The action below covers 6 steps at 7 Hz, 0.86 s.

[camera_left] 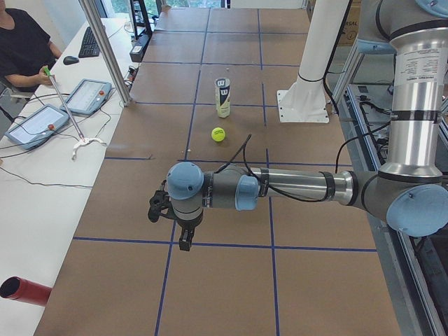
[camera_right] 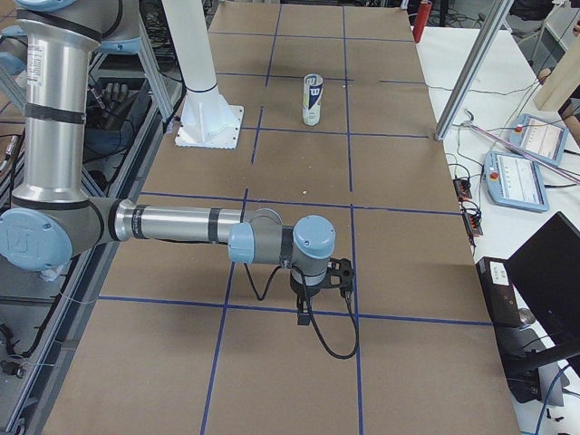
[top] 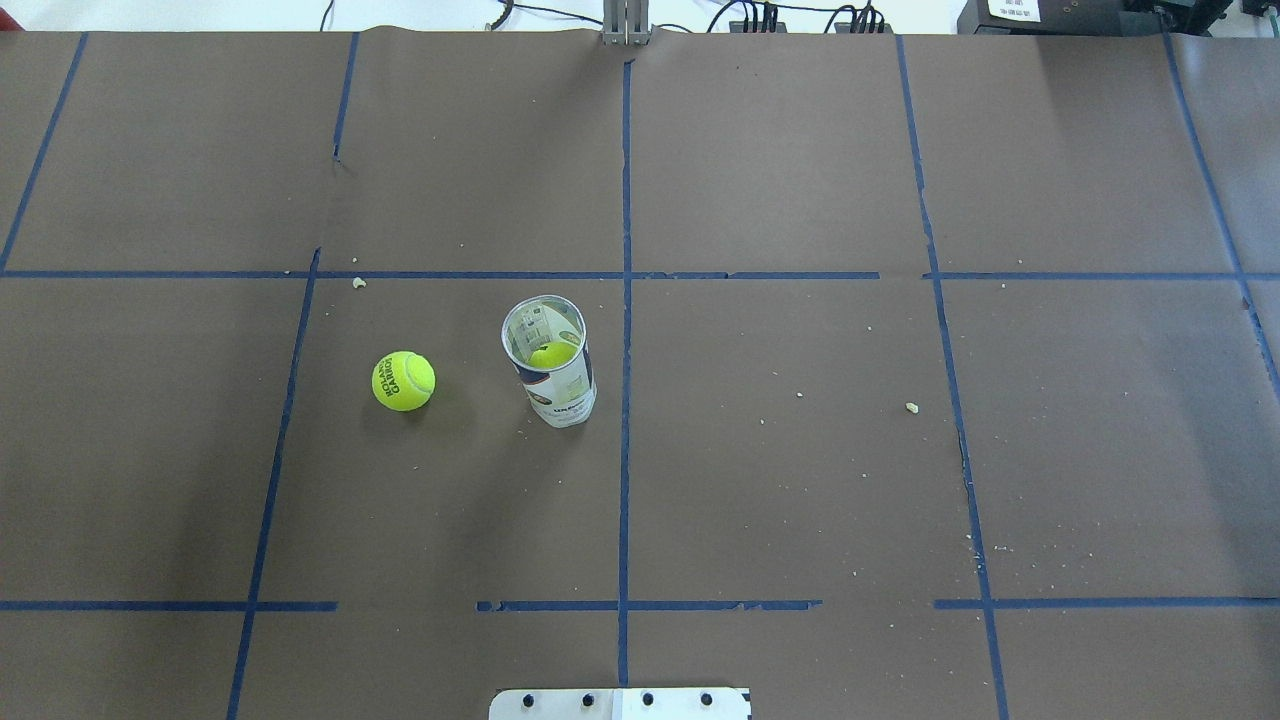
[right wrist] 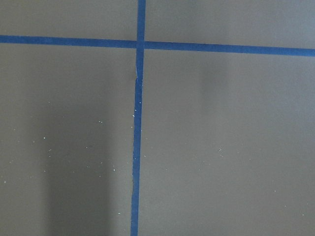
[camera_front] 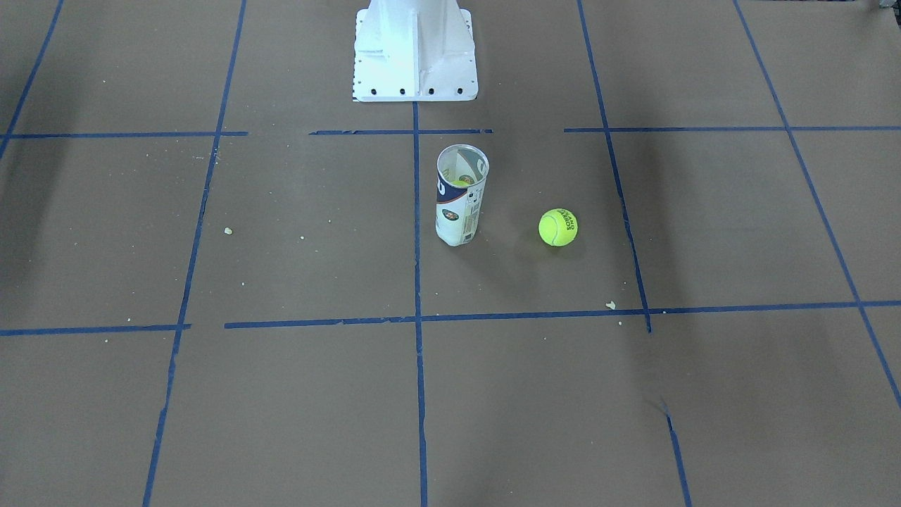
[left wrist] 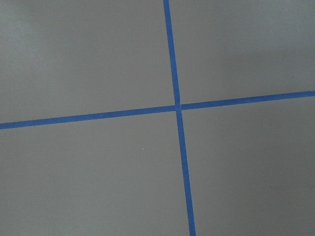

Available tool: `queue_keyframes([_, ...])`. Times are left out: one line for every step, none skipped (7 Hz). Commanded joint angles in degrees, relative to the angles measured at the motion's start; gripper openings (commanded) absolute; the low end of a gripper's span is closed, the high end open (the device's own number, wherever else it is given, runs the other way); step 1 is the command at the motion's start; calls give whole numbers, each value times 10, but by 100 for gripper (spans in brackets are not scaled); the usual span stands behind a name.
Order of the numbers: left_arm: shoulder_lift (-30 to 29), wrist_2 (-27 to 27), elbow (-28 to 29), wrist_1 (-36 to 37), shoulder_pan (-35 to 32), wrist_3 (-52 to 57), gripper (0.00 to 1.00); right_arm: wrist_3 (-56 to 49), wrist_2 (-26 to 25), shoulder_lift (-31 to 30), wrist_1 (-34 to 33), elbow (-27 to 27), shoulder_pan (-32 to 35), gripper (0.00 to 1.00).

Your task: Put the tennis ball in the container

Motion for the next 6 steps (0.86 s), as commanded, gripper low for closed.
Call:
queue_keyframes([-10,0,3,-2,0,-1,100,0,0,0,0,0,0,100])
queue_keyframes([-40,34,-3,1,6,-4,100,0,0,0,0,0,0,100])
queue_keyframes([-54,48,-26,1,10,-8,100,0,0,0,0,-1,0,100])
queue_keyframes([-56,43,-50,-6,30,-59,100,0,0,0,0,0,0,100])
queue_keyframes([-61,45,-69,-27,89,-122,100,0,0,0,0,0,0,100])
queue_keyframes([-85,53,-88,-41,144,-208,100,0,0,0,0,0,0,100])
